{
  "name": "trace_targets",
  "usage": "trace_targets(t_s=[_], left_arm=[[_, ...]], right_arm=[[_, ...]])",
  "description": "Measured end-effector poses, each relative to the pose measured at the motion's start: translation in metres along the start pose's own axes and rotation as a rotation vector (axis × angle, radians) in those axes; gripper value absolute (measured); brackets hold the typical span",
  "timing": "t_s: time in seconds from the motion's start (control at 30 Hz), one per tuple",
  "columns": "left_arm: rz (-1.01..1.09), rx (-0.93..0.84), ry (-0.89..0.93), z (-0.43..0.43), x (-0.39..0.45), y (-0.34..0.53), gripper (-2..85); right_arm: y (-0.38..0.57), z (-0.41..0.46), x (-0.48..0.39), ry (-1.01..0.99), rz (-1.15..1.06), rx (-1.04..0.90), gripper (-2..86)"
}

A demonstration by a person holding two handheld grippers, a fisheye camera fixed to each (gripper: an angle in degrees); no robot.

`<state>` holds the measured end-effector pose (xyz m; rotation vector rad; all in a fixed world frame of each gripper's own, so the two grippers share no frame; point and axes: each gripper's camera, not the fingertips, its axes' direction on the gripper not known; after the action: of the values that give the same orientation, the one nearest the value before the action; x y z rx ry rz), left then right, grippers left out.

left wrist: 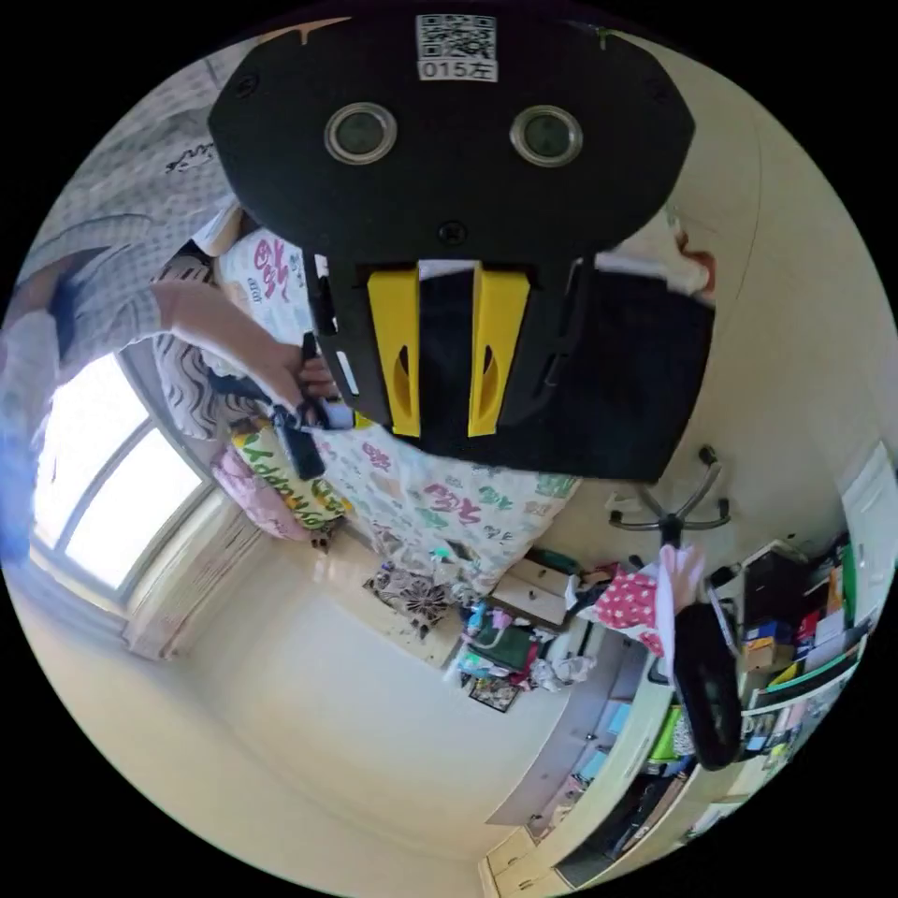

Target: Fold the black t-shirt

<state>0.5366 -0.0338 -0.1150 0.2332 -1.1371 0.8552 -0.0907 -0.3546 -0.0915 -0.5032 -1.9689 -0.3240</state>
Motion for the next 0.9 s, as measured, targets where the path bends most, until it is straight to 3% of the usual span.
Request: trace_targets(t_s=[0.17,0.23,0.4,0.57,0.77,0.9], left_arm=[[0.083,-0.026,-0.235,-0.001,0.052,0.084,13.2],[0.088,-0.012,-0.281,0.002,0.069,0.093,12.4],[0.132,0.059,-0.136,-0.023,0.103,0.094,1.9],[0.26,0.17,-0.03,-0.075,0.172,0.093,0.1],[0.481,0.164,0.198,-0.094,0.289,0.117,4.3],[0.617,0.2,0.13,-0.064,0.384,0.189,12.6]], right_arm=[[0.004,0.026,-0.031,0.016,0.065,-0.096,4.0],[0.008,0.023,-0.059,0.016,0.032,-0.051,2.8],[0.022,0.0,-0.169,0.082,-0.142,0.023,1.3],[0.048,-0.063,-0.262,0.105,-0.255,0.115,1.0],[0.118,-0.171,-0.383,0.194,-0.377,0.216,0.9],[0.192,-0.235,-0.432,0.309,-0.352,0.264,0.9]])
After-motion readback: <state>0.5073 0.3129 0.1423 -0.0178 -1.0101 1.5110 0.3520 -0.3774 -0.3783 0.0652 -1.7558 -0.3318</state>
